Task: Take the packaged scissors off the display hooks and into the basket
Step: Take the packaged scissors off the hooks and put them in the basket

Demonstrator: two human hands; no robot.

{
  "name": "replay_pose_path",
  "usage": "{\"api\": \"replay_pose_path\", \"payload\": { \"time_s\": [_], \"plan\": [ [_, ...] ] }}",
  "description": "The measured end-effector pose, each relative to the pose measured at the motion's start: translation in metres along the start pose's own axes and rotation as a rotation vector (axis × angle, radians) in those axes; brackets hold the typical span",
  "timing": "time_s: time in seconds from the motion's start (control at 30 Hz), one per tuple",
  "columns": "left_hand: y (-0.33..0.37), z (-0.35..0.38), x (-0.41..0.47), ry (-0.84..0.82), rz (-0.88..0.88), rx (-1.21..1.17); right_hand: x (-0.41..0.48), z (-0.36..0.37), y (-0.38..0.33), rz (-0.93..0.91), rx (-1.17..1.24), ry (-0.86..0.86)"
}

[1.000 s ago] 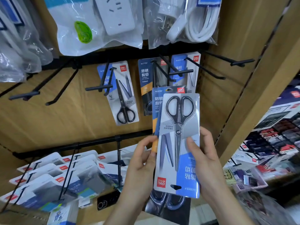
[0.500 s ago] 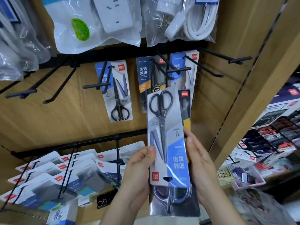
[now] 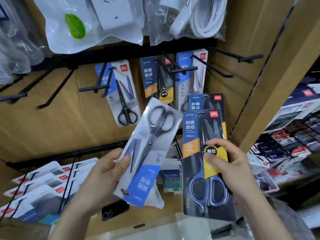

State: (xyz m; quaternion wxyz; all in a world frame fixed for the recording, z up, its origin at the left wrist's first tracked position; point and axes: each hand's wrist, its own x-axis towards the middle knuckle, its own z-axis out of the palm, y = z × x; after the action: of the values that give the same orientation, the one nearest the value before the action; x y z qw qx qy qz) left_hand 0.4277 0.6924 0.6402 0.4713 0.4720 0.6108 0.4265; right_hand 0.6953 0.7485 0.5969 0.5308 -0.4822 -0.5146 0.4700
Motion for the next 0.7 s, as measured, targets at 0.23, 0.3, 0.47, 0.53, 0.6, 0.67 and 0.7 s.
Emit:
{"api": "replay_pose_path", "payload": {
  "time_s": [0.23, 0.3, 0.47, 0.53, 0.6, 0.67, 0.7],
  "plan": [
    [0.030, -0.059, 0.029, -0.364, 0.000, 0.485, 0.010, 0.009, 0.000, -0.059, -0.021, -0.064],
    [0.042, -0.060, 0.038, -0.308, 0.033, 0.544, 0.009, 0.015, -0.001, -0.103, -0.021, -0.142],
    [0.063, -0.043, 0.057, -0.085, 0.159, 0.714, 0.003, 0.026, 0.005, -0.022, -0.045, -0.376],
    [0.061, -0.037, 0.064, -0.045, 0.188, 0.763, 0.001, 0.030, 0.007, -0.007, -0.079, -0.446],
    [0.056, -0.029, 0.072, -0.013, 0.223, 0.812, 0.000, 0.033, 0.010, 0.009, -0.139, -0.476],
    [0.049, -0.020, 0.081, -0.008, 0.272, 0.871, -0.001, 0.037, 0.014, -0.002, -0.217, -0.512],
    [0.048, -0.014, 0.082, -0.010, 0.304, 0.900, -0.002, 0.041, 0.015, -0.009, -0.227, -0.529]
  ]
}}
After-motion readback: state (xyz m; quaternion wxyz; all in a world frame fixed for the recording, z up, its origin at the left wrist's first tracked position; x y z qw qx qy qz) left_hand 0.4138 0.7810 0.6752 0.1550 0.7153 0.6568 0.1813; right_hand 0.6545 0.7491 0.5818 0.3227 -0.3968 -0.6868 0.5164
